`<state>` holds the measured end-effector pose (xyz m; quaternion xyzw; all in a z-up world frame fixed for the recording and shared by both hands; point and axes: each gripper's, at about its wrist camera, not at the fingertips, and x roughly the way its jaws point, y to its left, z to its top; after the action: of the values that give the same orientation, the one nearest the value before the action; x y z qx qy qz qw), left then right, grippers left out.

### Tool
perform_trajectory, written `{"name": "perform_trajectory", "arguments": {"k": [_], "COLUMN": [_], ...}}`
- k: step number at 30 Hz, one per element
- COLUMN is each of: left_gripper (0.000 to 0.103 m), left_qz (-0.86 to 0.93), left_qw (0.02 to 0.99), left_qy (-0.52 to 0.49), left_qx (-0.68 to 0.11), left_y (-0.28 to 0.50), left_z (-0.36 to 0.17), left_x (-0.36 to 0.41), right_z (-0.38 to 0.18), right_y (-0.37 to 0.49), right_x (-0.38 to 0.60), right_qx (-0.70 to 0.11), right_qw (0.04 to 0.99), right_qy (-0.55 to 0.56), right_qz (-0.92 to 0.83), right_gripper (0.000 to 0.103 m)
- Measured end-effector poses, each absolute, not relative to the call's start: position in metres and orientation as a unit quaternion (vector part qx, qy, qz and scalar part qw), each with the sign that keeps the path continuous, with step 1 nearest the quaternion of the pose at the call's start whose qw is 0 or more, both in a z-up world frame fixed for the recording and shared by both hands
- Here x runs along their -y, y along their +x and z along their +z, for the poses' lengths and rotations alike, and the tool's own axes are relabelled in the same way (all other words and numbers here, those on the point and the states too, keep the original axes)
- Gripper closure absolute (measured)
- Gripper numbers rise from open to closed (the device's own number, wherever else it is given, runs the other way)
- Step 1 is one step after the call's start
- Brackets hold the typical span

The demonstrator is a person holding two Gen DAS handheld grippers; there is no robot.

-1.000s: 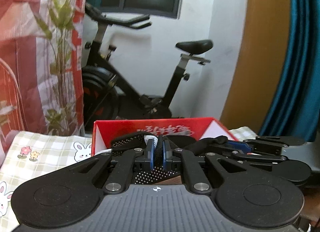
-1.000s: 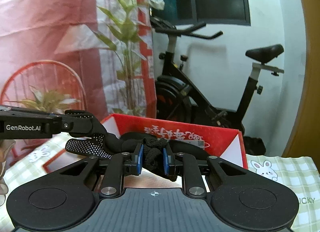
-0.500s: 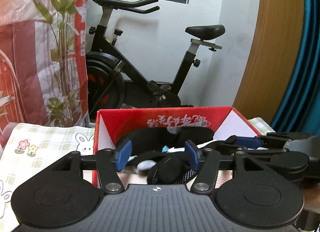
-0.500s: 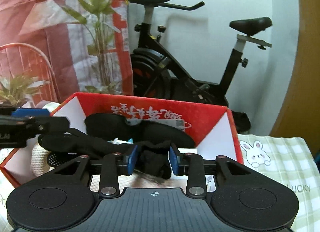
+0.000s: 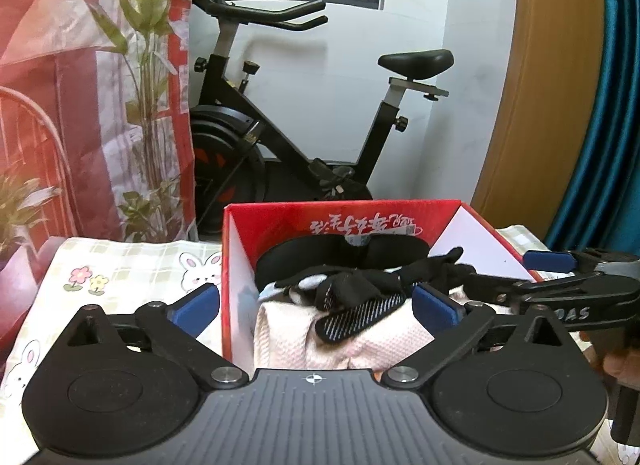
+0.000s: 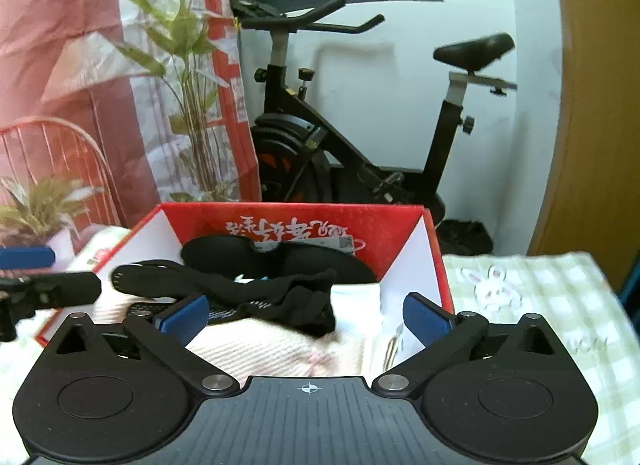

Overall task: Organize soft objects
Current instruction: 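Lift the black gloves with both tools into the red box and open them, then lower both tools to the grey knit towel and close them on it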

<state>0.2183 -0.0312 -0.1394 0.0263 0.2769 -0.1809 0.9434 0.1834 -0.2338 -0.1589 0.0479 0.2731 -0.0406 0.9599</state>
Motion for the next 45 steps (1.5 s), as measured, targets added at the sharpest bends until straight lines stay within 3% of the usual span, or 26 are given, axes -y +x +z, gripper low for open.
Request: {"name": "perform_trajectory", "arguments": {"k": [20, 29, 45], "left_gripper": [0.000, 0.000, 0.005], "left_qz": [-0.154, -0.155, -0.156], "left_qw": [0.951, 0.947, 0.928], "left_qy": [0.016, 0.008, -0.020], "left_qx": [-0.267, -0.280, -0.338], "left_y": [0.137, 0.126, 0.137], "left_z": [-0.162, -0.186, -0.238], "left_x": [-0.011, -0.012, -0.016], "right_z": [-0.180, -0.219, -0.273], "right_y": [0.073, 0.056, 0.065], "right_x": [0.225, 0.226, 0.224], "right_qx": [-0.198, -0.227, -0.291], "right_qw": [0.979, 0.972, 0.955], "right_qy": [0.028, 0.034, 0.044], "right_qz": [-0.045, -0.057, -0.046], "right_gripper": [0.000, 0.001, 0.022]}}
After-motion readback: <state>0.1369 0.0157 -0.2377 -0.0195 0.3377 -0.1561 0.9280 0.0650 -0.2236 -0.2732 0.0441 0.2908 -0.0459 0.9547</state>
